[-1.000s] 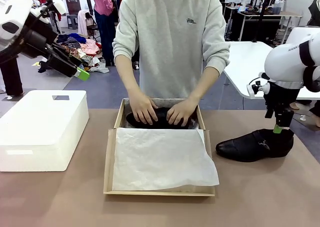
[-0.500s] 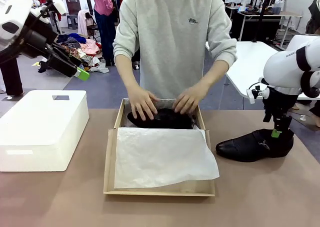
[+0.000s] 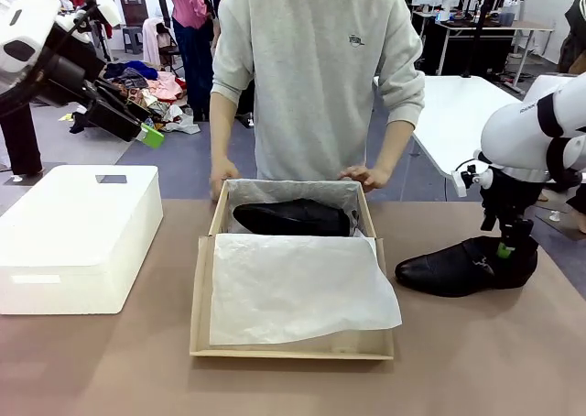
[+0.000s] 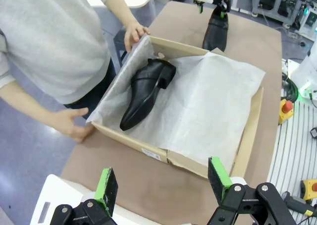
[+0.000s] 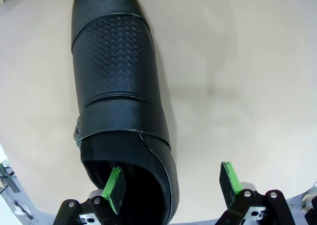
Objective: Pack the shoes into the box.
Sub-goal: Place the other shoe of the Shoes into the Shoes Box.
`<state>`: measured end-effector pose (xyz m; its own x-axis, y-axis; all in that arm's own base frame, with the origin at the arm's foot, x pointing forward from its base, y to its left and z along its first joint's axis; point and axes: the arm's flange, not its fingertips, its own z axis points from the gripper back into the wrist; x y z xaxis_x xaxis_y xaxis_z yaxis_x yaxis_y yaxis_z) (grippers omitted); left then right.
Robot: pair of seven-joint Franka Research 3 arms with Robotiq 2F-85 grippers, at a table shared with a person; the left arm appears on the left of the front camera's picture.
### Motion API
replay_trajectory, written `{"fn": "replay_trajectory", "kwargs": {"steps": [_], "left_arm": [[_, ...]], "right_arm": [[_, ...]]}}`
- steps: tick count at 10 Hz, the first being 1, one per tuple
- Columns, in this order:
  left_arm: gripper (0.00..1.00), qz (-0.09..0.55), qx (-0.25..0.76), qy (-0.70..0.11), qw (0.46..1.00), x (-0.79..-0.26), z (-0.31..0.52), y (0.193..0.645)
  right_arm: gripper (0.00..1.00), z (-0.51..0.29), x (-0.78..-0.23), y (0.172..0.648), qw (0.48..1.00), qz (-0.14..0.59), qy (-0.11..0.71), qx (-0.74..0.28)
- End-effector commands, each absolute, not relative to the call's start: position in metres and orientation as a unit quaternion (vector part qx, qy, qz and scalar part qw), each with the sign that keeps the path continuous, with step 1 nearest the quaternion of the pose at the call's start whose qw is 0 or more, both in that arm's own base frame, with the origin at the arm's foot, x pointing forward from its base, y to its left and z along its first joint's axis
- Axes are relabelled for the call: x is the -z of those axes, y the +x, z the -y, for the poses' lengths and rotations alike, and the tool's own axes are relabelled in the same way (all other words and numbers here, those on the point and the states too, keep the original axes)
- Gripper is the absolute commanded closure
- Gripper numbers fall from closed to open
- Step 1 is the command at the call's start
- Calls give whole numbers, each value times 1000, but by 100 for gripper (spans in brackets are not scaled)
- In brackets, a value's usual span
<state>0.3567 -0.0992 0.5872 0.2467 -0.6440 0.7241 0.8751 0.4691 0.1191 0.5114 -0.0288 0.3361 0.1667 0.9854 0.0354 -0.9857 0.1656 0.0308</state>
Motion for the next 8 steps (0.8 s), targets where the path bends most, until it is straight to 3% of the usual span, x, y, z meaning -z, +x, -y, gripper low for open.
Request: {"fn": "replay_trajectory", "kwargs": {"steps": [1, 5, 8], "left_arm": [[4, 372, 497, -163, 767, -587, 97, 358], [4, 372, 497, -163, 767, -587, 97, 358], [4, 372, 497, -163, 767, -587, 97, 358]], "right_arm": [[0, 34, -330, 515, 757, 19, 29, -653], [0, 33, -323, 518, 756, 7, 50, -652], [58, 33, -322, 518, 757, -1, 61, -651]]}}
